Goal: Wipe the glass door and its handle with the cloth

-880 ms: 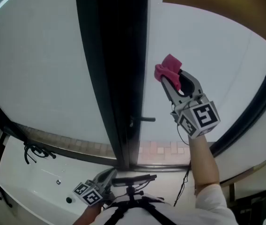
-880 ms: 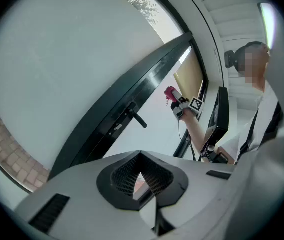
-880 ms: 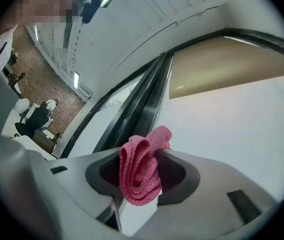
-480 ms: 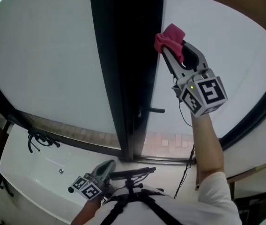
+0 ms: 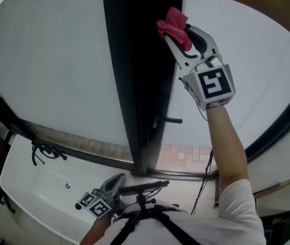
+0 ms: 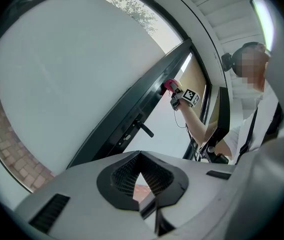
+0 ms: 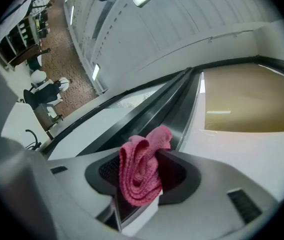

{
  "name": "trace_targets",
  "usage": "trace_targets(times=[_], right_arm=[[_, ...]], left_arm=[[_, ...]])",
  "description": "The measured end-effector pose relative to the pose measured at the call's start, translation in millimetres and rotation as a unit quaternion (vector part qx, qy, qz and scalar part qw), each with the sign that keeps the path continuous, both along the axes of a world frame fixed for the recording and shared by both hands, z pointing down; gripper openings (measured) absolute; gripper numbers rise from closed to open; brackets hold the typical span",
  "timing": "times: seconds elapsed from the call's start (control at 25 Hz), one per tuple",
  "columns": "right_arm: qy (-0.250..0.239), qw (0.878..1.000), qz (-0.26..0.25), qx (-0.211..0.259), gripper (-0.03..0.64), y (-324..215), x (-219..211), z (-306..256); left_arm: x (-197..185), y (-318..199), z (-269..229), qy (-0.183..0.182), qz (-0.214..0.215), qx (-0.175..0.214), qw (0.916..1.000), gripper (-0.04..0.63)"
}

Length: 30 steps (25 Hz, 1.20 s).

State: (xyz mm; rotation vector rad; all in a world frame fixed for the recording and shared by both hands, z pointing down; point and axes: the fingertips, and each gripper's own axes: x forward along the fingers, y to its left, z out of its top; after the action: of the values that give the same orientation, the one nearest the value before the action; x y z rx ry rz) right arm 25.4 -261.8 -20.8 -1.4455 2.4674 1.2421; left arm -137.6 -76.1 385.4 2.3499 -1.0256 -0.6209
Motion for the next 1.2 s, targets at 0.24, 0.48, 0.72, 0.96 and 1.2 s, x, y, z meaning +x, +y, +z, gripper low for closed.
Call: trace_targets(times=[0.24,0.48,0.72,0.96,1.2], right_arm=[[0.055,0.997,0.039,0.038,0.183,-8.8,-10.4,11.9],[0.064,0.996,0.043,0.041,0.181,-11.1,-11.8,16.5],[0.102,0.994,0.031,-0.004,0.181,-14.4,-16.8,49.9],[0.085,0.994,0.015,-0.066,0.182,-21.4,-14.4,98.1],[0.075,0.993,0.009,-0.093,0.181,-22.3,-14.7,124.2]], left_arm=[[-1.7,1.2,1.0,-0.004,-0.005,-0.001,1.0,0.002],[0.3,-0.2,1.4,-0.005,0.0,-0.002,1.0,0.002],[3.6,1.6,0.9,0.0,0.007,-0.004,1.0,0.002],[12.8,0.5,4.3,0.002,0.027,-0.01,0.9996,0.002],[19.3,-1.0,5.0,0.001,0.038,-0.014,0.9992,0.002]])
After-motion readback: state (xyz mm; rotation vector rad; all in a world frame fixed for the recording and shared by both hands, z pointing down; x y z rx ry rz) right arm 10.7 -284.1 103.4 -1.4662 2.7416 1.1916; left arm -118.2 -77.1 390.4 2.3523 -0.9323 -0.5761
